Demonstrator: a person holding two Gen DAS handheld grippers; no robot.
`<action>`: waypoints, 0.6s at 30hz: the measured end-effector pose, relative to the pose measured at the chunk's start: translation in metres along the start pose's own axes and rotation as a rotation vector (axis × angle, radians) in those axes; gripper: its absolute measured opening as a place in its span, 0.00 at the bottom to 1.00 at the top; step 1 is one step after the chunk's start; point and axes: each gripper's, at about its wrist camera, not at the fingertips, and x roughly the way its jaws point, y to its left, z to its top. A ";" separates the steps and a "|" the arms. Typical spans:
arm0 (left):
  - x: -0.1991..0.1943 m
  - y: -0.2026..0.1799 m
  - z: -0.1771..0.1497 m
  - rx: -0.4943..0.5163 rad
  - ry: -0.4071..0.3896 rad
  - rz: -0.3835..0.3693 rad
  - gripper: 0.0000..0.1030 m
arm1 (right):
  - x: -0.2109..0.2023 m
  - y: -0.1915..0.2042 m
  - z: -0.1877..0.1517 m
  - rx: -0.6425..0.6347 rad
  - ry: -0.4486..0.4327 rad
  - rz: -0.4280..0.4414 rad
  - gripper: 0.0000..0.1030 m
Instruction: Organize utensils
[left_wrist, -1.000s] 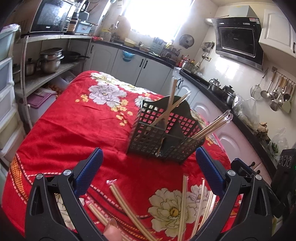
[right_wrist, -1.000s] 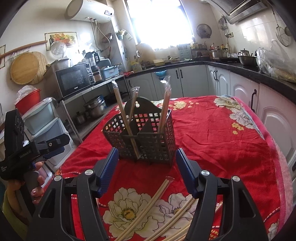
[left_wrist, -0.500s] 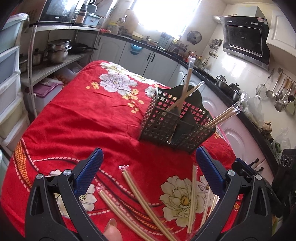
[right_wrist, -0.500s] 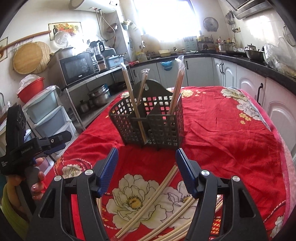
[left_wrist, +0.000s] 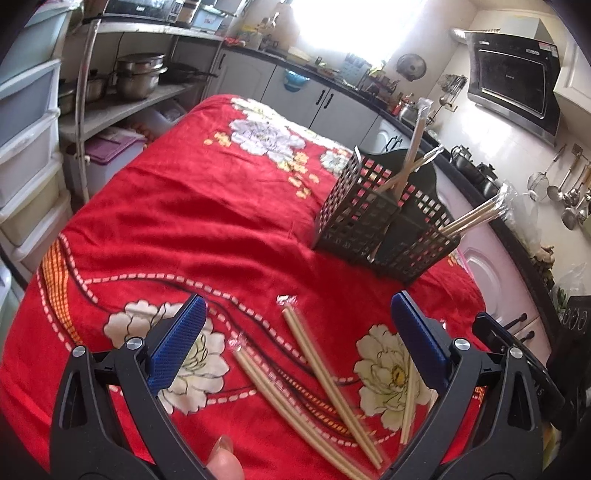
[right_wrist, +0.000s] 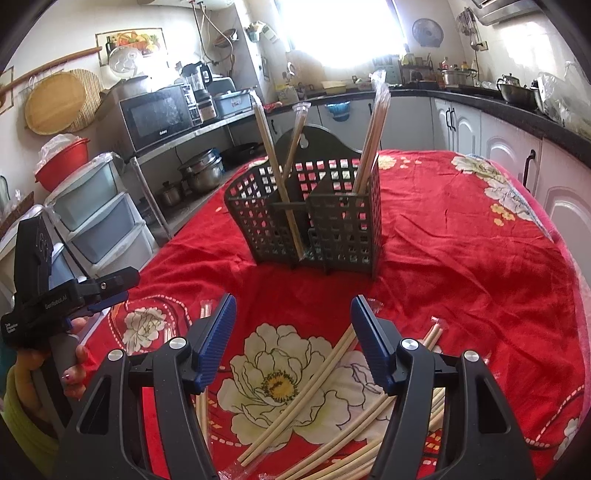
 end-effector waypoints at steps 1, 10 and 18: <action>0.002 0.002 -0.003 0.000 0.009 0.004 0.90 | 0.002 0.000 -0.001 -0.001 0.008 0.001 0.60; 0.016 0.012 -0.024 -0.005 0.097 0.003 0.89 | 0.022 -0.004 -0.012 0.005 0.086 -0.011 0.60; 0.035 0.021 -0.039 -0.058 0.207 -0.065 0.63 | 0.053 -0.018 -0.016 0.039 0.172 -0.073 0.60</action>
